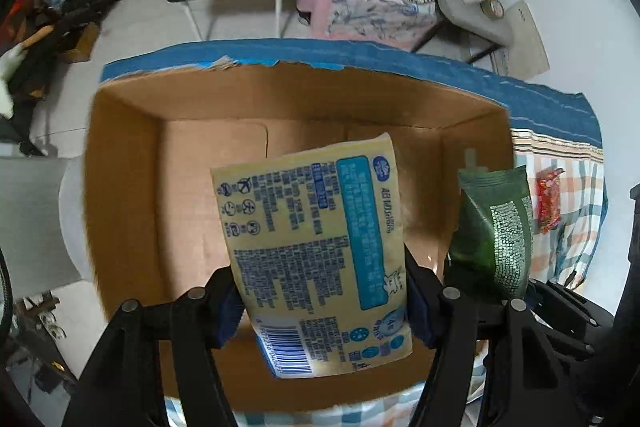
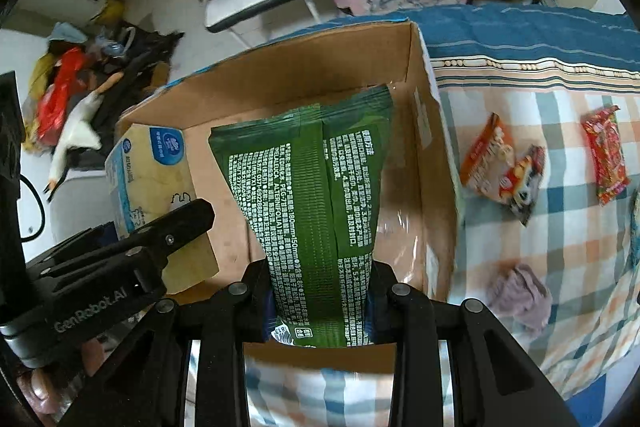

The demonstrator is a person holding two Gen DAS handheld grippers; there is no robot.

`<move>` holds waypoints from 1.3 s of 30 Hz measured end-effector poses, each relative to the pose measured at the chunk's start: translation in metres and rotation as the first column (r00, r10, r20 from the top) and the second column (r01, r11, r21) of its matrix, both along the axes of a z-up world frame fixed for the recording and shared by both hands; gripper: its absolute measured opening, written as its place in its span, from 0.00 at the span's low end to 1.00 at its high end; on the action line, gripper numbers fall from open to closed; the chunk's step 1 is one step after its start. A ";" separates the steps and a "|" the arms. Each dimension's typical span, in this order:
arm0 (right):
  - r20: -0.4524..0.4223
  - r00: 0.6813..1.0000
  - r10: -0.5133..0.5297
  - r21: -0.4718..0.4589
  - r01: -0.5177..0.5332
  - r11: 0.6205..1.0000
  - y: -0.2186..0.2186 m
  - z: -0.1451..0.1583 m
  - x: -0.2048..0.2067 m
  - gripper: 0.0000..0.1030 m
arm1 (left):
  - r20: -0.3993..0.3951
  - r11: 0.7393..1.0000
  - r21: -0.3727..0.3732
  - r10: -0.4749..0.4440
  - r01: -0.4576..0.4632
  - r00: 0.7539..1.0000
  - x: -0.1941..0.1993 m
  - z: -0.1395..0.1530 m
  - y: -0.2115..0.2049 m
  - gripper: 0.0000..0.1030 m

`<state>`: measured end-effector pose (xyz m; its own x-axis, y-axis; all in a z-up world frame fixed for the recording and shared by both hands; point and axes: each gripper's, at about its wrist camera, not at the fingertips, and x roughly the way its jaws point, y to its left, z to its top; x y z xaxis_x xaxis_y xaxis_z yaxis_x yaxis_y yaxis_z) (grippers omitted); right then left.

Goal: Organize soft objects
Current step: 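Carry the carton and green bag into the box and open both tools, then grasp the orange panda bag with the left tool while the right tool grasps the red packet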

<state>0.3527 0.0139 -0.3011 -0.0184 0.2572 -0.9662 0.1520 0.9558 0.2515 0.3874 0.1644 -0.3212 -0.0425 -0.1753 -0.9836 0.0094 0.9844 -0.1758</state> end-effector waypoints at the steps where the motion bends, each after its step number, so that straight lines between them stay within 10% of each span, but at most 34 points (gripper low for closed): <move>1: -0.004 1.000 -0.004 -0.010 0.003 1.000 0.001 -0.006 0.005 0.33 | -0.007 1.000 -0.003 -0.006 0.006 1.000 0.005 -0.004 -0.001 0.62; 14: -0.046 0.999 0.021 -0.106 -0.026 0.994 0.007 -0.066 0.053 0.36 | -0.114 0.995 -0.074 -0.070 0.062 0.991 0.046 -0.063 -0.007 0.63; 17: -0.050 0.998 0.027 -0.105 -0.032 0.994 0.009 -0.070 0.054 0.53 | -0.134 0.996 -0.073 -0.061 0.052 0.989 0.047 -0.067 -0.005 0.63; 31: -0.027 0.997 0.073 -0.169 -0.076 0.983 0.014 -0.044 0.029 1.00 | -0.021 0.998 0.057 -0.027 0.028 0.999 0.016 -0.035 0.017 0.91; 39: 0.031 0.991 0.132 -0.208 -0.122 0.970 0.023 -0.014 -0.005 1.00 | 0.116 0.991 0.131 0.004 -0.020 0.993 -0.028 0.010 0.036 0.91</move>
